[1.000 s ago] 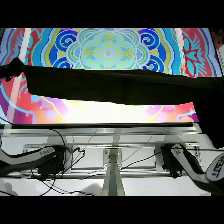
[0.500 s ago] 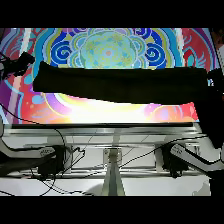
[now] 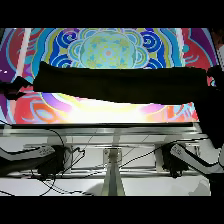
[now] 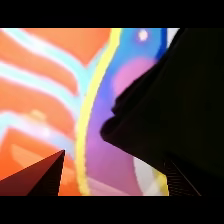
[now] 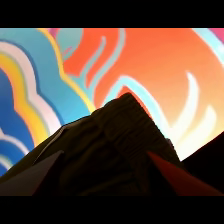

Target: Fold the clothes and pants, and hang the long-sleeved shirts on hangers.

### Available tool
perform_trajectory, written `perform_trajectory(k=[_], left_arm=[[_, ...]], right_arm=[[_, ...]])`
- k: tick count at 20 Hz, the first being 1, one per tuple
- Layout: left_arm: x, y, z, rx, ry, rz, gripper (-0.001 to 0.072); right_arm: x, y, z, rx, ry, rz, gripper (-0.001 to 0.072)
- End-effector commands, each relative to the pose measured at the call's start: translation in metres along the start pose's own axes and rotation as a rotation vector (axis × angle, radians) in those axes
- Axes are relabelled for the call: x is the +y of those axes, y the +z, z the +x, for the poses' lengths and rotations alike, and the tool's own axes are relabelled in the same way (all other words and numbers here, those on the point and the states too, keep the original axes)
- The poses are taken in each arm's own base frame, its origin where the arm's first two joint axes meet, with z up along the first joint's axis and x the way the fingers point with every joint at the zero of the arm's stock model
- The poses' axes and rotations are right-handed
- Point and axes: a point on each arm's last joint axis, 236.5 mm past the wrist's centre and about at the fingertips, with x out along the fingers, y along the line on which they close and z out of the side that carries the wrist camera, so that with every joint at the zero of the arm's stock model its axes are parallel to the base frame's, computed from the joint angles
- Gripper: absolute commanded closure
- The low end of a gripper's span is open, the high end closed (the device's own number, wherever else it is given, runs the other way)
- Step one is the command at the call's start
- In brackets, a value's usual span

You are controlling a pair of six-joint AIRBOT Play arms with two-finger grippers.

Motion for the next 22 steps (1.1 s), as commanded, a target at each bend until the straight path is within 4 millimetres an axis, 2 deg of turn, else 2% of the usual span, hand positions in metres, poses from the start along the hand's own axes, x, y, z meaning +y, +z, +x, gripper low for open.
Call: perform_trajectory(k=[1,3,5,7,8,9,10,11,13,14,16,18,19,22], left_arm=[[-0.025,-0.008,0.027,-0.042,-0.123,-0.087,0.0013],[-0.043,-0.004,0.049,-0.063,-0.16,-0.104,0.0013],[-0.057,0.0,0.072,-0.093,-0.162,-0.089,0.0013],[-0.063,0.017,0.088,-0.187,-0.122,-0.065,0.0031],[-0.066,0.03,0.088,-0.255,-0.101,-0.046,0.0167],[-0.07,0.041,0.084,-0.302,-0.092,-0.019,0.0397],[-0.077,0.052,0.076,-0.333,-0.096,0.027,0.0694],[-0.086,0.062,0.064,-0.361,-0.106,0.074,0.0693],[-0.111,0.077,0.032,-0.404,-0.139,0.165,0.0693],[-0.122,0.079,0.014,-0.419,-0.144,0.232,0.0693],[-0.145,0.073,-0.028,-0.432,-0.16,0.344,0.0693],[-0.169,0.055,-0.076,-0.444,-0.2,0.434,0.0693],[-0.179,0.046,-0.099,-0.464,-0.212,0.487,0.0693],[-0.203,0.027,-0.169,-0.572,-0.248,0.566,0.0693]], right_arm=[[0.015,-0.015,0.0,0.061,0.044,-0.017,0.0136],[0.03,-0.021,0.002,0.08,0.072,-0.038,0.0077],[0.048,-0.028,0.003,0.094,0.103,-0.064,0.008],[0.067,-0.035,0.004,0.108,0.135,-0.091,0.0095],[0.077,-0.038,0.004,0.113,0.151,-0.107,0.0099],[0.087,-0.038,0.004,0.113,0.168,-0.126,0.0164],[0.098,-0.037,0.003,0.11,0.186,-0.149,0.0217],[0.112,-0.034,0.001,0.104,0.205,-0.174,0.0272],[0.147,-0.028,-0.003,0.087,0.263,-0.229,0.0558],[0.168,-0.027,-0.005,0.082,0.299,-0.255,0.0659],[0.218,-0.033,-0.008,0.095,0.384,-0.279,0.0683],[0.276,-0.056,-0.01,0.153,0.474,-0.253,0.0683],[0.309,-0.078,-0.012,0.204,0.527,-0.266,0.0683],[0.406,-0.162,-0.032,0.374,0.675,-0.303,0.0683]])
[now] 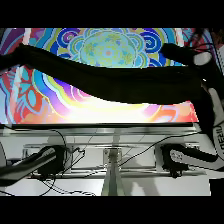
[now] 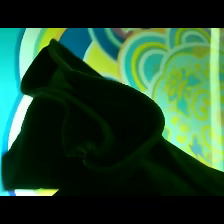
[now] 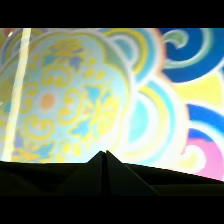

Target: Fold the clothes and pants, and hang the long-sleeved shirts on hangers.

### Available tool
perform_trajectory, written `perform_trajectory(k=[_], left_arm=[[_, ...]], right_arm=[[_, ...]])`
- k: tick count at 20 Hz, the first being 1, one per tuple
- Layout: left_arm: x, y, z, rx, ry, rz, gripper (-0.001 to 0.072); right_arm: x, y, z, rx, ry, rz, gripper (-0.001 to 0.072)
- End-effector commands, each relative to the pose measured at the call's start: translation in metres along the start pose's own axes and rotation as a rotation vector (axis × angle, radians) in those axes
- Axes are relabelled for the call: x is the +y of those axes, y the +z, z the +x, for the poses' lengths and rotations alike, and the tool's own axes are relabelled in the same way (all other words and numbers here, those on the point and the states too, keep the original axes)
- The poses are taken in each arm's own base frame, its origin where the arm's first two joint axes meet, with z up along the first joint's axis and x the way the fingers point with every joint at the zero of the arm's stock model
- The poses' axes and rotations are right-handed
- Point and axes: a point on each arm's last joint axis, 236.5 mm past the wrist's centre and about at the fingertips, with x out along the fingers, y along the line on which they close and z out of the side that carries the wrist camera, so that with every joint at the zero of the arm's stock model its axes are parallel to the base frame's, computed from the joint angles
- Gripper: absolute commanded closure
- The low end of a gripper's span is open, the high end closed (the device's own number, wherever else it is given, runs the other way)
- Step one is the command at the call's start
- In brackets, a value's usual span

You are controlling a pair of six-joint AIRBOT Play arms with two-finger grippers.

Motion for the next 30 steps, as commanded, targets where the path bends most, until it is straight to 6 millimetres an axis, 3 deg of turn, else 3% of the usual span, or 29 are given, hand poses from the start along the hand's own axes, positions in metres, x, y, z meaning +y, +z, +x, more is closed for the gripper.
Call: perform_trajectory(k=[1,4,8,10,11,13,14,16,18,20,21,23,26,27,28,29,30], left_arm=[[-0.043,0.024,-0.066,-0.081,-0.045,0.122,0.0692],[-0.066,0.023,-0.087,-0.089,-0.099,0.127,0.0692],[-0.083,0.006,-0.088,-0.023,-0.178,0.097,0.0692],[-0.088,0.003,-0.088,-0.015,-0.192,0.101,0.0692],[-0.091,0.003,-0.087,-0.015,-0.196,0.105,0.0692],[-0.098,-0.001,-0.083,-0.002,-0.213,0.112,0.0692],[-0.103,-0.005,-0.079,0.013,-0.228,0.117,0.0692],[-0.124,-0.018,-0.067,0.06,-0.284,0.128,0.0692],[-0.165,-0.037,-0.052,0.122,-0.403,0.103,0.0693],[-0.212,-0.066,-0.034,0.2,-0.513,0.096,0.0693],[-0.237,-0.084,-0.024,0.24,-0.557,0.105,0.0693],[-0.296,-0.14,-0.01,0.348,-0.651,0.146,0.0692],[-0.369,-0.24,-0.008,0.511,-0.746,0.245,0.0679],[-0.381,-0.264,-0.005,0.534,-0.751,0.275,0.0458],[-0.386,-0.275,-0.004,0.545,-0.752,0.285,0.0116],[-0.385,-0.278,-0.003,0.552,-0.749,0.283,0.0014],[-0.379,-0.271,0.002,0.54,-0.733,0.283,0.0013]], right_arm=[[0.13,-0.058,0.057,0.158,0.191,0.018,0.0683],[0.247,-0.137,0.086,0.307,0.345,0.02,0.0683],[0.383,-0.245,0.082,0.466,0.527,0.001,0.0683],[0.424,-0.278,0.072,0.501,0.586,-0.025,0.0684],[0.434,-0.286,0.068,0.508,0.604,-0.038,0.0683],[0.437,-0.282,0.062,0.517,0.613,-0.055,0.0683],[0.428,-0.274,0.062,0.52,0.599,-0.085,0.0683],[0.385,-0.243,0.068,0.529,0.518,-0.184,0.0683],[0.318,-0.2,0.072,0.557,0.386,-0.249,0.0683],[0.232,-0.146,0.068,0.567,0.211,-0.284,0.0683],[0.188,-0.116,0.063,0.551,0.118,-0.288,0.0683],[0.102,-0.05,0.042,0.482,-0.044,-0.237,0.0683],[0.012,0.017,-0.001,0.386,-0.16,-0.13,0.0683],[-0.015,0.029,-0.018,0.378,-0.192,-0.132,0.0683],[-0.04,0.035,-0.033,0.389,-0.22,-0.139,0.0683],[-0.065,0.037,-0.048,0.408,-0.252,-0.133,0.0683],[-0.092,0.041,-0.062,0.411,-0.285,-0.095,0.0683]])
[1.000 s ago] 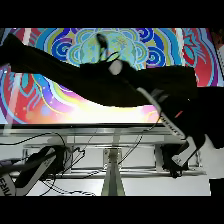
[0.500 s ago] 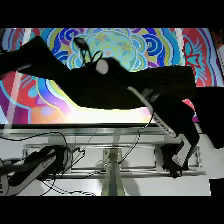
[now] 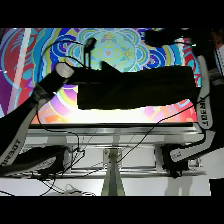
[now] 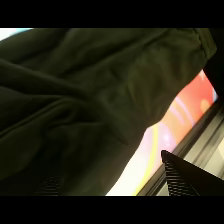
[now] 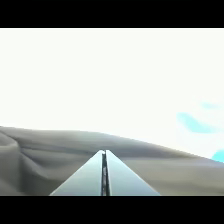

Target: Fold the clothes and pants, and hang the long-sleeved shirts on hangers.

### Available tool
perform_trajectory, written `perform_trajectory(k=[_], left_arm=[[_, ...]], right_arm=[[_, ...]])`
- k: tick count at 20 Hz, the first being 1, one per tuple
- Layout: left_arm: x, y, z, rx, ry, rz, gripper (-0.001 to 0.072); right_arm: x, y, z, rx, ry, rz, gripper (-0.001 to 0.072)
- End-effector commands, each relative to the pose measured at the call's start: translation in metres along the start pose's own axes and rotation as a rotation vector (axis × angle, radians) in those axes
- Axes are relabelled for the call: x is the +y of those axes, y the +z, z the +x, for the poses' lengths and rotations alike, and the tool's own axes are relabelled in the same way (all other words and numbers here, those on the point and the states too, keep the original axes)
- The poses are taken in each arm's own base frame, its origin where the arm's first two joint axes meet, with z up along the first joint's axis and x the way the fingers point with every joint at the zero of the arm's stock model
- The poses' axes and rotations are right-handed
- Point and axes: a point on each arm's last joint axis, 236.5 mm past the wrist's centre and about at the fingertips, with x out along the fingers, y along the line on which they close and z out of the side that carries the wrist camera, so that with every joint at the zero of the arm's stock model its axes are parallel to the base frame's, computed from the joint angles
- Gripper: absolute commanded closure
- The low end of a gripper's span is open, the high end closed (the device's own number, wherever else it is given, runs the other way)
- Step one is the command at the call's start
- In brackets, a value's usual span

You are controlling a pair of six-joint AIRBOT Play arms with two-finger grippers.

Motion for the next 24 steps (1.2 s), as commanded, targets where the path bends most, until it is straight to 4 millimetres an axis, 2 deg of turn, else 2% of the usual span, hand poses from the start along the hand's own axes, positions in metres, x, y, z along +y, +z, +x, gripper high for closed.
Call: perform_trajectory(k=[1,3,5,7,10,12,14,15,18,20,21,23,24], left_arm=[[0.006,-0.009,0.019,0.015,0.03,0.01,0.0013],[0.047,0.016,-0.013,-0.045,0.102,-0.044,0.0014],[0.098,0.028,-0.059,-0.071,0.171,-0.109,0.0014],[0.148,0.017,-0.098,-0.044,0.233,-0.193,0.0014],[0.207,-0.032,-0.13,0.003,0.303,-0.347,0.0013],[0.233,-0.074,-0.135,0.031,0.333,-0.428,0.0014],[0.243,-0.11,-0.129,0.062,0.352,-0.5,0.0014],[0.247,-0.12,-0.124,0.067,0.362,-0.522,0.0014],[0.242,-0.133,-0.095,0.101,0.333,-0.538,0.0014],[0.234,-0.138,-0.072,0.125,0.307,-0.53,0.0018],[0.233,-0.139,-0.062,0.127,0.309,-0.529,0.0104],[0.235,-0.134,-0.051,0.097,0.317,-0.54,0.0433],[0.235,-0.126,-0.051,0.073,0.313,-0.545,0.0605]], right_arm=[[-0.108,-0.016,-0.042,0.037,-0.117,0.097,0.0683],[-0.15,-0.029,-0.048,0.048,-0.145,0.185,0.0683],[-0.171,-0.047,-0.044,0.081,-0.142,0.216,0.0683],[-0.176,-0.066,-0.029,0.122,-0.102,0.196,0.0683],[-0.159,-0.088,0.0,0.16,0.004,0.156,0.0683],[-0.146,-0.096,0.015,0.171,0.055,0.134,0.0683],[-0.137,-0.102,0.027,0.179,0.065,0.119,0.0683],[-0.132,-0.103,0.032,0.183,0.068,0.112,0.0683],[-0.101,-0.101,0.044,0.189,0.113,0.075,0.0683],[-0.055,-0.087,0.045,0.147,0.227,0.008,0.0683],[-0.032,-0.081,0.045,0.122,0.284,-0.021,0.0683],[0.007,-0.073,0.046,0.088,0.366,-0.054,0.0683],[0.02,-0.07,0.049,0.078,0.377,-0.068,0.0683]])
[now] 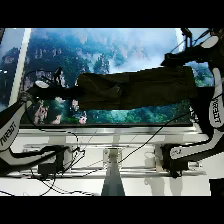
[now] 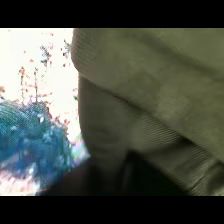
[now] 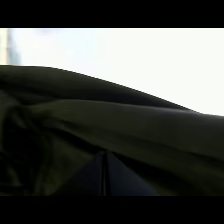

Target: Fold the clothes and pants, and hang the long-sleeved shirts on hangers.

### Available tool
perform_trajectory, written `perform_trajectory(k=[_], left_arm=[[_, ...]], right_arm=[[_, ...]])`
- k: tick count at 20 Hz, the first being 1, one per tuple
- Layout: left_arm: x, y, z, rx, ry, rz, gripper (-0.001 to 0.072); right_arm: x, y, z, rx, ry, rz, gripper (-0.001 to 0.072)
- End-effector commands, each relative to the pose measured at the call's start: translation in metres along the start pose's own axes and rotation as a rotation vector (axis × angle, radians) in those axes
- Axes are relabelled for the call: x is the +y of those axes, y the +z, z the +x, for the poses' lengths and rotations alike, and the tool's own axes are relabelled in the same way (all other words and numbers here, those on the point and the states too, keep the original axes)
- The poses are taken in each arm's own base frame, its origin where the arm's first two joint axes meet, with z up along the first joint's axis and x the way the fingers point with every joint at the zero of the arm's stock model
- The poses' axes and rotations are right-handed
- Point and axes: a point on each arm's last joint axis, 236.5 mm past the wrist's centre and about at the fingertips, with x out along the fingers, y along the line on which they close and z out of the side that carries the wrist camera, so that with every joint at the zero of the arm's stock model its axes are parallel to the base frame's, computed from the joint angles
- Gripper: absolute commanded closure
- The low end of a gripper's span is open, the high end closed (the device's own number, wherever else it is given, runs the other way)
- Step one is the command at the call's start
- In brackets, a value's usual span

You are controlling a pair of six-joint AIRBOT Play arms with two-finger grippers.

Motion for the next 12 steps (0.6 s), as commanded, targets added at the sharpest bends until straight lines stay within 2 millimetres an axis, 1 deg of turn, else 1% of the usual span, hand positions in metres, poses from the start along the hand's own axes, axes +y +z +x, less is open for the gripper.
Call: perform_trajectory(k=[1,2,4,5,6,7,9,10,11,12], left_arm=[[-0.012,0.014,0.007,-0.044,-0.018,-0.006,0.0693],[-0.019,0.024,-0.002,-0.055,-0.035,0.013,0.0693],[-0.034,0.052,-0.035,-0.096,-0.048,0.014,0.0695],[-0.035,0.065,-0.055,-0.12,-0.013,0.025,0.0695],[-0.033,0.077,-0.079,-0.142,0.048,0.044,0.0695],[-0.031,0.084,-0.104,-0.153,0.114,0.063,0.0695],[-0.037,0.087,-0.155,-0.16,0.219,0.073,0.0694],[-0.049,0.085,-0.176,-0.162,0.231,0.091,0.0693],[-0.062,0.081,-0.193,-0.169,0.223,0.115,0.0693],[-0.074,0.078,-0.209,-0.184,0.218,0.138,0.0693]], right_arm=[[0.061,0.014,0.019,-0.045,0.117,-0.079,0.0683],[0.074,0.012,0.024,-0.035,0.13,-0.099,0.0683],[0.099,0.006,0.035,-0.008,0.157,-0.141,0.0682],[0.113,0.001,0.04,0.008,0.17,-0.165,0.0683],[0.128,-0.004,0.046,0.024,0.184,-0.192,0.0683],[0.141,-0.009,0.051,0.038,0.196,-0.216,0.0683],[0.166,-0.013,0.064,0.041,0.203,-0.266,0.0683],[0.177,-0.013,0.072,0.03,0.206,-0.284,0.0683],[0.19,-0.014,0.082,0.019,0.208,-0.291,0.0683],[0.204,-0.016,0.095,0.017,0.21,-0.259,0.0683]])
